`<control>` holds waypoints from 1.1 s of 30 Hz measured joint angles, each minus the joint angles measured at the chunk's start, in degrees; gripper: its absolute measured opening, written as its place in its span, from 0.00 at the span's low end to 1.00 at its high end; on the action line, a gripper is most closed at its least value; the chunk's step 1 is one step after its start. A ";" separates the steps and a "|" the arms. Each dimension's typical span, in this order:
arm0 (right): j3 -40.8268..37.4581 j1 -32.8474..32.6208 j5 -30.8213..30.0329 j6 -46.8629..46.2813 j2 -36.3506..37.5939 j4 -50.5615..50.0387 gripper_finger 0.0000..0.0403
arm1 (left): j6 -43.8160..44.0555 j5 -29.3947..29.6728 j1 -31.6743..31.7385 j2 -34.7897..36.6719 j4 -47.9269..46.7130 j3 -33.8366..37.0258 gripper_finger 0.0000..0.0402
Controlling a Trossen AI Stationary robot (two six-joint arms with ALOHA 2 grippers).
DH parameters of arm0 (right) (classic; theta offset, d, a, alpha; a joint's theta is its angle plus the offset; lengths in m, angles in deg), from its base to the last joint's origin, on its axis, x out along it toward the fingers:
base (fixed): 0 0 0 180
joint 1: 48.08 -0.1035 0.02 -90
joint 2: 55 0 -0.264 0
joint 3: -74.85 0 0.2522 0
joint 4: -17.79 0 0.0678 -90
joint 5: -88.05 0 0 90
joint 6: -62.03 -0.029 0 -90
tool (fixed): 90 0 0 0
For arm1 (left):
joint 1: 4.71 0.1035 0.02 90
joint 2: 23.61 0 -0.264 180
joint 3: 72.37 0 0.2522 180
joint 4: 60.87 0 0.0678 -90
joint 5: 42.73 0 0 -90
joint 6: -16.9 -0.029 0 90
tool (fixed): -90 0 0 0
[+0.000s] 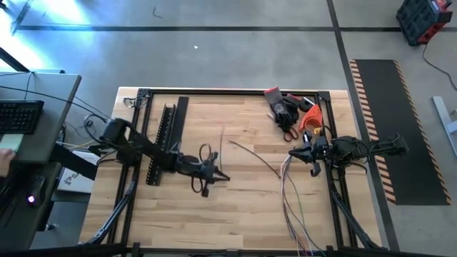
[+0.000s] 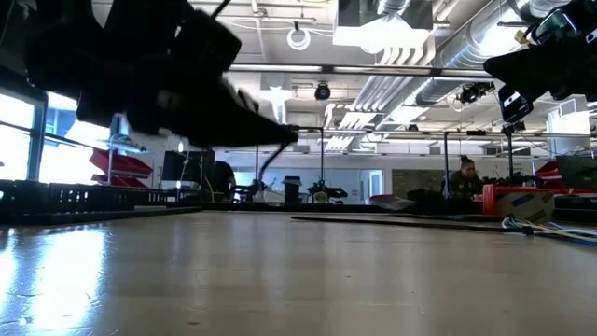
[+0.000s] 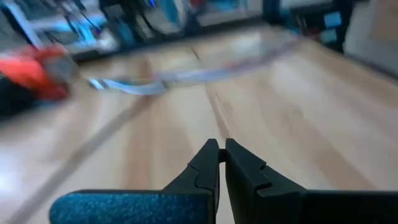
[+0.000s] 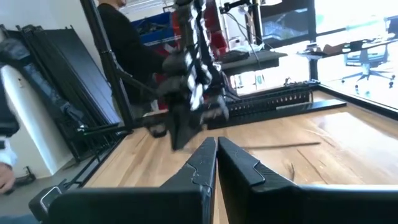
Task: Ziptie cables
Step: Prepare the left black zip tie, then wrap the cables together using the left black zip tie
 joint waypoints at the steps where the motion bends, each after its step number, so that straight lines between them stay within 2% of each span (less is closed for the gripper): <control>1: 0.00 0.01 -0.31 -0.05 0.01 0.01 0.00 | 0.11 -0.04 -0.56 -1.12 -0.17 -0.17 0.00; 7: 0.00 0.01 -0.45 -0.11 0.01 0.03 0.00 | 3.39 0.07 -2.12 -3.76 0.19 -0.51 0.01; 10: 0.00 0.01 -0.47 -0.55 -0.01 0.03 0.00 | 4.91 -0.38 -2.19 -3.81 0.44 -0.51 0.05; 16: 0.00 0.01 -0.51 -0.71 0.00 0.03 0.00 | 6.83 -7.00 -2.46 -3.80 0.46 -0.56 0.23; 22: 0.00 0.00 0.61 -11.04 -0.01 -0.10 0.00 | 12.90 -12.71 -2.46 -3.30 -0.38 -0.52 0.43; 25: 0.00 -0.01 0.59 -13.25 0.01 0.01 0.00 | 14.49 -10.95 -1.97 -1.89 -0.12 -0.52 0.48; 28: 0.00 -0.01 -0.98 -16.45 0.01 0.44 0.00 | 13.68 -6.05 -1.53 -0.49 -0.87 -0.53 0.48; 31: 0.00 -0.01 -5.74 -22.34 -0.15 0.71 0.00 | 11.60 -1.77 -0.95 0.89 -2.78 -0.50 0.47; 33: 0.00 0.04 -7.49 -22.55 -1.17 0.86 0.00 | 10.96 0.77 -0.52 1.72 -3.11 -0.50 0.46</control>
